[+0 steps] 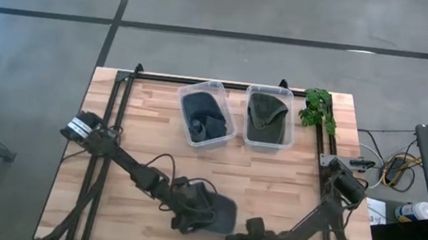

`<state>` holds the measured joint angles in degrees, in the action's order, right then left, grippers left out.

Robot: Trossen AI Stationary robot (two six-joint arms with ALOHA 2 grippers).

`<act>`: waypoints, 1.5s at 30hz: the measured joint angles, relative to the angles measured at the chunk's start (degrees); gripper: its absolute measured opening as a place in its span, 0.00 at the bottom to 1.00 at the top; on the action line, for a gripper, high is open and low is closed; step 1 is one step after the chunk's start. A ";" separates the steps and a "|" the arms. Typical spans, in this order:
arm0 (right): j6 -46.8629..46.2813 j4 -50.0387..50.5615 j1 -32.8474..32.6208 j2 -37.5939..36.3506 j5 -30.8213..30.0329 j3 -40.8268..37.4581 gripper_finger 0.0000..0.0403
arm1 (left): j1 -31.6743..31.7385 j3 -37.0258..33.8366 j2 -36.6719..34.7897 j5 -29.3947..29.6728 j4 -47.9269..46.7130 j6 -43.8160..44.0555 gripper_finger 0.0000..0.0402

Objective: Pick & Place hat
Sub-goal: Put the blue cap into the left transparent bin

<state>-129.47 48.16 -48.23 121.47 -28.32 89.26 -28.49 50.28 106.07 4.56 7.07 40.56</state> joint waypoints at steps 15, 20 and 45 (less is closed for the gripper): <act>-0.55 -35.71 3.56 -2.47 -7.32 -14.70 0.41 | -9.72 -0.85 0.18 6.53 -4.66 22.66 0.38; -0.42 -35.54 3.54 -7.28 -7.41 -19.71 0.41 | -12.78 -0.88 0.20 9.19 -9.87 28.48 0.38; -0.68 -59.84 8.31 -11.20 3.37 -32.00 0.42 | -12.24 -0.99 0.29 18.91 -7.52 38.12 0.38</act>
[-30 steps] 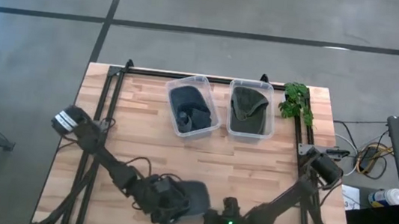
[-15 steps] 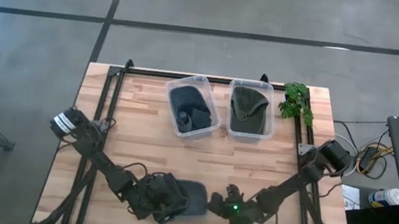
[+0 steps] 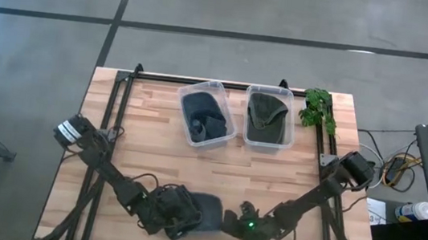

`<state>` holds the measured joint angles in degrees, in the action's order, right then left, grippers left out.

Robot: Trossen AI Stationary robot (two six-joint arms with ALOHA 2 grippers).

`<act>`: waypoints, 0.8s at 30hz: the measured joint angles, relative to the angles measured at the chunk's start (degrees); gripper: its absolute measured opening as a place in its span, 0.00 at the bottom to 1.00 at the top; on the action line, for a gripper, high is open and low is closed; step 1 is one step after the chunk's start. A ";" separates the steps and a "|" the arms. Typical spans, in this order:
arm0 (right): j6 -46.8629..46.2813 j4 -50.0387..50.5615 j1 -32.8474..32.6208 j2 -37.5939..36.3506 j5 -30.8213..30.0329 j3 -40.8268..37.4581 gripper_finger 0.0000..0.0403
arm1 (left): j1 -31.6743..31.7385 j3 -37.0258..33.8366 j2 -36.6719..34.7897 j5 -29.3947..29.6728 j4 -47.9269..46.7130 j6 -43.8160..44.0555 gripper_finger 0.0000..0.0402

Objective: Pick & Place hat
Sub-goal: Put the blue cap into the left transparent bin

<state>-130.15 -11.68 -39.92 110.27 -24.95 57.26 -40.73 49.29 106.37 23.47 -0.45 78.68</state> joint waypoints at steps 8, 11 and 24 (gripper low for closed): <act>-1.12 -1.14 1.36 5.14 1.07 3.17 0.42 | 0.07 -0.04 0.00 0.78 3.00 -0.09 0.38; -1.48 -1.43 2.75 5.62 0.51 3.14 0.42 | 0.03 -0.01 0.00 0.82 4.17 -0.28 0.38; 7.92 -1.20 6.76 5.38 -2.02 2.42 0.25 | -0.09 0.01 0.07 1.19 10.81 -8.60 0.38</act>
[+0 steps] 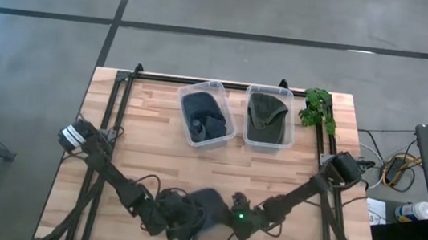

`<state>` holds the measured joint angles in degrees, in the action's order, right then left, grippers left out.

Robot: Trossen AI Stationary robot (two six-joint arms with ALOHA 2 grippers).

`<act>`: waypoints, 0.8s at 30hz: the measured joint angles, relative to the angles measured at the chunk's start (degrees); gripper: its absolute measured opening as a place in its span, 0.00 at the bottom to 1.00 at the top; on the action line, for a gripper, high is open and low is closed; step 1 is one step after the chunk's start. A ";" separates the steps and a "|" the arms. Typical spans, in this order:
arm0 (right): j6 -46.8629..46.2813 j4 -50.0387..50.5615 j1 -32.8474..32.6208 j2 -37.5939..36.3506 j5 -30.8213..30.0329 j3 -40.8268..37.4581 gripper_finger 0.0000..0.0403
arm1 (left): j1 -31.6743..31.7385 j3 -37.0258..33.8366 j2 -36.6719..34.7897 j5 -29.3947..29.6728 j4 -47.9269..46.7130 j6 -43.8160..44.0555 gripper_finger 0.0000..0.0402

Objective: Pick & Place hat
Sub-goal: Put the blue cap into the left transparent bin

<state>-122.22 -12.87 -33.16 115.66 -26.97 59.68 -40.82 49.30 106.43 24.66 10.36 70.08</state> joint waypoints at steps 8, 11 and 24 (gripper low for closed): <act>12.77 1.06 1.94 -1.00 -1.03 -0.22 0.04 | 0.72 0.02 -1.98 0.11 -1.04 -17.17 0.38; 21.29 1.39 3.54 -2.91 -0.57 -0.26 0.04 | 1.30 0.01 -4.19 -2.74 -2.82 -20.66 0.38; 58.87 26.13 15.54 -20.63 12.28 4.77 0.03 | 5.83 0.07 -24.19 -3.61 -10.32 -23.47 0.38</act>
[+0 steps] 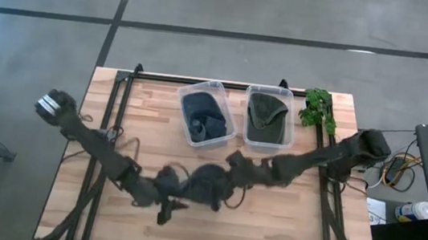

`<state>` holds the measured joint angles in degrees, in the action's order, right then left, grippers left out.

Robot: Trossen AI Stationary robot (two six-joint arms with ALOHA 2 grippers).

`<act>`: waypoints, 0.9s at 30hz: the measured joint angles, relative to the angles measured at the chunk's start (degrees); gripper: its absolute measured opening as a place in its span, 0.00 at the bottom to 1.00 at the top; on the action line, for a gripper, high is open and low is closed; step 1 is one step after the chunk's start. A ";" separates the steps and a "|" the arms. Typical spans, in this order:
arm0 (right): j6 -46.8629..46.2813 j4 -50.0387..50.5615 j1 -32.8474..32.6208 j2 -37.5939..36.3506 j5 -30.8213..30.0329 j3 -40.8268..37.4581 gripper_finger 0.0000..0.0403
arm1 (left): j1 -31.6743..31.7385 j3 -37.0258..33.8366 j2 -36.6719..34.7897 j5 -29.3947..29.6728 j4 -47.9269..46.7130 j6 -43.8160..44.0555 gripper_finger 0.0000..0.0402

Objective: Pick & Place hat
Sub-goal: Put the blue cap into the left transparent bin

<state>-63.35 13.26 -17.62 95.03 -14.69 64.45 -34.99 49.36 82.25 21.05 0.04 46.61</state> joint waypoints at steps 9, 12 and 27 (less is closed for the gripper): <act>14.79 17.67 8.65 -7.03 4.60 11.22 0.03 | 4.41 0.00 -18.04 10.86 -0.15 -0.30 0.38; 22.47 23.10 12.73 -7.22 5.53 16.42 0.03 | 4.95 0.02 -23.44 14.30 -0.10 -2.01 0.38; 49.80 30.75 37.85 -3.23 18.42 31.01 0.03 | 13.19 0.09 -33.47 27.43 -18.32 -7.05 0.38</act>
<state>-13.56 44.01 20.23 91.80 3.73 95.46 -21.80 49.45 48.78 48.48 -18.28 39.56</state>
